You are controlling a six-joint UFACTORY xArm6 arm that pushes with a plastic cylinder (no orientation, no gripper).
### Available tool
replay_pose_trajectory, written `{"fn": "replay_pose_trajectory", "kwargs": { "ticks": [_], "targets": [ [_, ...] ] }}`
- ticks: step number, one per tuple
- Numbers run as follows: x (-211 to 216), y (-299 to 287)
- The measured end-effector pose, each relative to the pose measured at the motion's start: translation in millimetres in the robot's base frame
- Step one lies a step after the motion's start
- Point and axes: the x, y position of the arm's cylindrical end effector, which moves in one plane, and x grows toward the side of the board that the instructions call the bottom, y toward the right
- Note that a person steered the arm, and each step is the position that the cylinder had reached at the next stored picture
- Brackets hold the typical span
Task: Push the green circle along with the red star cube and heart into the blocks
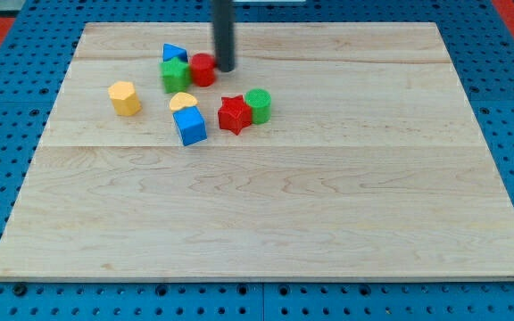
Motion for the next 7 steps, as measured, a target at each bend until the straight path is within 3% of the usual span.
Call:
{"fn": "replay_pose_trajectory", "kwargs": {
  "ticks": [1, 3, 4, 5, 6, 7],
  "targets": [
    [19, -50],
    [25, -62],
    [25, -11],
    [38, 103],
    [60, 136],
    [85, 104]
  ]
}}
